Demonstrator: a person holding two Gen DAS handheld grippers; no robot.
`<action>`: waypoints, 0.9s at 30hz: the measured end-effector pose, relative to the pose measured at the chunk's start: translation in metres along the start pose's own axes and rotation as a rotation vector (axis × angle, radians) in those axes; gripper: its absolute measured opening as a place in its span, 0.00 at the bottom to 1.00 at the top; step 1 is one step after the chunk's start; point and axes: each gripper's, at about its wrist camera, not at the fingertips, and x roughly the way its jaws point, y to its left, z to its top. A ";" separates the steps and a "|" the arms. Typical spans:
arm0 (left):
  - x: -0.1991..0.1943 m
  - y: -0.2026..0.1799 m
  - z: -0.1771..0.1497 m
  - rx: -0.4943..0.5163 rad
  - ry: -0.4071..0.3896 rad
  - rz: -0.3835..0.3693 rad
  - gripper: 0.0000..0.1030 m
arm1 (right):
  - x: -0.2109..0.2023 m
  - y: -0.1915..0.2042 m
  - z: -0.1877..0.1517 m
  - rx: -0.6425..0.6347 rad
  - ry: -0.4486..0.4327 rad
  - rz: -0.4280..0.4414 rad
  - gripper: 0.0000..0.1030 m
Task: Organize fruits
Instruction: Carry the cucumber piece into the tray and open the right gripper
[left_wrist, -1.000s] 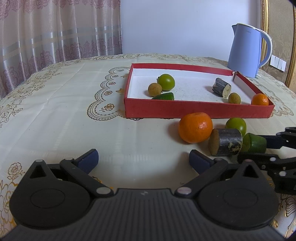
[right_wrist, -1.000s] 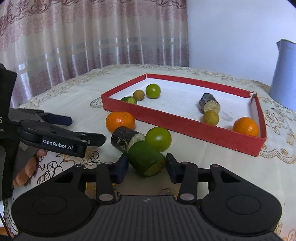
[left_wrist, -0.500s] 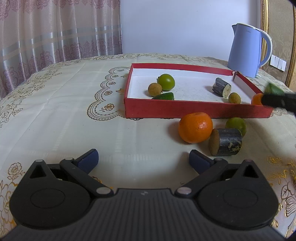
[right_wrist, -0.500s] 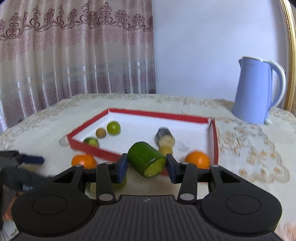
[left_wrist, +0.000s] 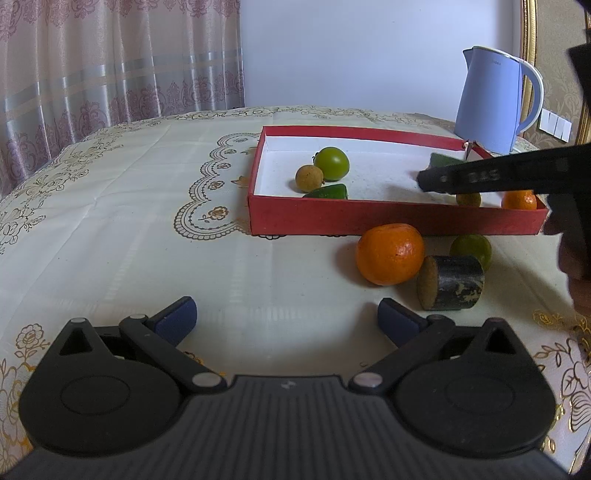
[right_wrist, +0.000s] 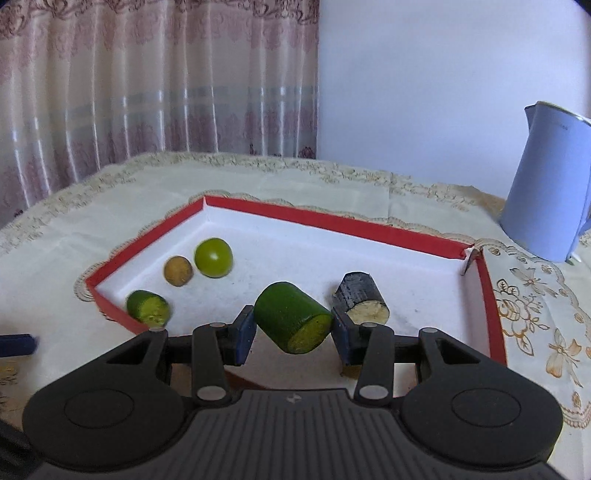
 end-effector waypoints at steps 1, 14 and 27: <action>0.000 0.000 0.000 0.000 0.000 0.000 1.00 | 0.003 0.000 0.000 0.002 0.008 -0.002 0.42; 0.000 0.000 0.000 0.000 0.000 0.000 1.00 | 0.020 0.000 -0.004 0.009 0.043 -0.009 0.42; 0.001 0.000 0.000 0.001 0.000 0.001 1.00 | -0.076 -0.015 -0.044 0.017 -0.064 -0.028 0.71</action>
